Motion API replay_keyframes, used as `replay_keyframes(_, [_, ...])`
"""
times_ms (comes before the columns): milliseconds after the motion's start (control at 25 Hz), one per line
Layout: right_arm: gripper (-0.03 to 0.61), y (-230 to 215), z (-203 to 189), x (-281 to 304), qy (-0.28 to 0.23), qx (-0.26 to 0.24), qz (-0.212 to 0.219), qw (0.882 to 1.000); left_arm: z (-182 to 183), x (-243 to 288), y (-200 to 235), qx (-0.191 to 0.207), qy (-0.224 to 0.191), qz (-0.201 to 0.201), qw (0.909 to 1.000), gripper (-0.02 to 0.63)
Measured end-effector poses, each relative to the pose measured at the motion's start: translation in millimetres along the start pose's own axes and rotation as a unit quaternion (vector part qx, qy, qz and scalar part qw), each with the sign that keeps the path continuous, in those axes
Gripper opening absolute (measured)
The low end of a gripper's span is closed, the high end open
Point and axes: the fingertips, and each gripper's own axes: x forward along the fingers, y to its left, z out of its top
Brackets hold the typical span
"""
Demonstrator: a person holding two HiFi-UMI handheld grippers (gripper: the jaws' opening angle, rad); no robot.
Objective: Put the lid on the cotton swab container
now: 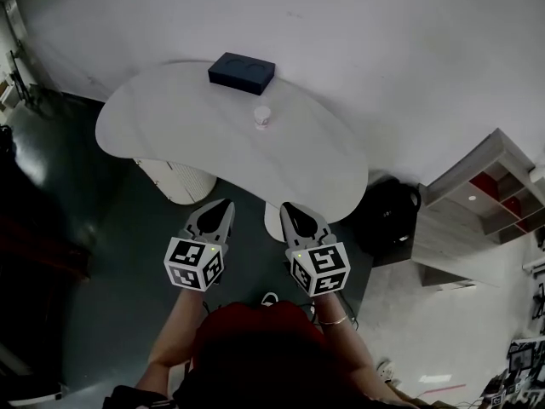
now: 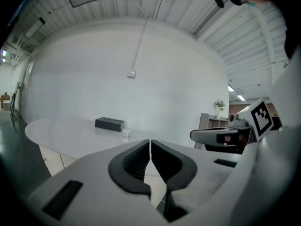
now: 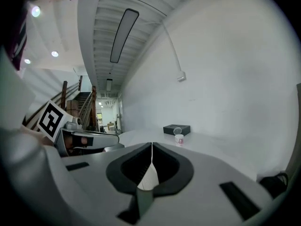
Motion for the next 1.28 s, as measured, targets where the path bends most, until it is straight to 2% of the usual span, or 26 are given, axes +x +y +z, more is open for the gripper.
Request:
replay_keyframes(360, [0.023,-22.6,3.2,12.3,0.014,-0.019,0.021,1.0,4.8,21.9,-6.3,-0.008,-0.002,0.022,0.9997,0.034])
replay_keyframes(520, [0.103,-22.5,1.0,21.5,0.026,-0.016,0.043,0.999,6.2,27.6,-5.7,-0.013,0.0,0.03,0.9995,0.034])
replay_keyframes(600, [0.111,-23.1,1.3,25.5,0.028,-0.017,0.048,0.998,9.4,32.0,-5.6,-0.011,0.001,0.03,0.9995,0.032])
replay_keyframes(920, [0.161,-35.1,-6.2,58.4,0.04,-0.002,0.037,0.999,9.7,57.6,16.6,-0.005,0.011,0.028,0.9996,0.034])
replay_keyframes(1280, [0.169,-65.3,-8.5,120.0,0.062,0.0,0.015,0.998,13.5,115.1,55.3,-0.017,0.02,0.002,0.9997,0.034])
